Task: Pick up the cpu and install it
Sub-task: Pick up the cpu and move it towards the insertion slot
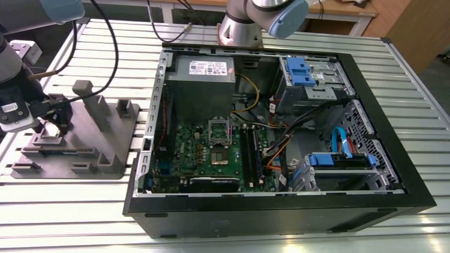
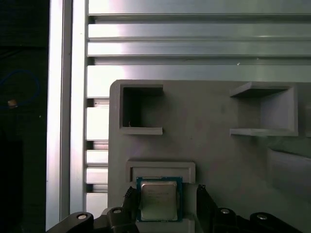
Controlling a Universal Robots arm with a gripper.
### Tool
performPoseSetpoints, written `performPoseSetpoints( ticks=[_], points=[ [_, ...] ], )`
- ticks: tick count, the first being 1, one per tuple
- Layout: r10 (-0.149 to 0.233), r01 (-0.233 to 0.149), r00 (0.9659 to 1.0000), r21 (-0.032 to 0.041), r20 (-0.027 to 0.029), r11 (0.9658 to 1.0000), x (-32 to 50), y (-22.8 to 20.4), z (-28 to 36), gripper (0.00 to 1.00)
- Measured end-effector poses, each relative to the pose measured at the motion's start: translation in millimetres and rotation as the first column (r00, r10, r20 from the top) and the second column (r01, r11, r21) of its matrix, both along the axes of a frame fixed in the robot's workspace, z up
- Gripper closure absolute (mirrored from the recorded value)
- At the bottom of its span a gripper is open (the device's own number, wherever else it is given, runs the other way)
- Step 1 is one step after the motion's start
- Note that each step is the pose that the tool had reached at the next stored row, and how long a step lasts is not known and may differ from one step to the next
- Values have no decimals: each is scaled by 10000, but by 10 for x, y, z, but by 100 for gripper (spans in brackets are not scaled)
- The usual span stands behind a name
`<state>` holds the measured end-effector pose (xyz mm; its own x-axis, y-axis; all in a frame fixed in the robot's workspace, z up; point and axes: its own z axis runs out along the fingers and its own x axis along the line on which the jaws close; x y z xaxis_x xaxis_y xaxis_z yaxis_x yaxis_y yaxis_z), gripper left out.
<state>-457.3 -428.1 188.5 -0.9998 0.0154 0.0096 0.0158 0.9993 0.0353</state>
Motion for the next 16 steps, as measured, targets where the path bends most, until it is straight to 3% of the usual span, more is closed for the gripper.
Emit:
performPoseSetpoints(
  ticks=[3,16],
  points=[
    [1,-1,10000,1,23,10000,-3,0,-11,40],
    [1,-1,10000,0,22,10000,-19,0,-27,40]
  ],
)
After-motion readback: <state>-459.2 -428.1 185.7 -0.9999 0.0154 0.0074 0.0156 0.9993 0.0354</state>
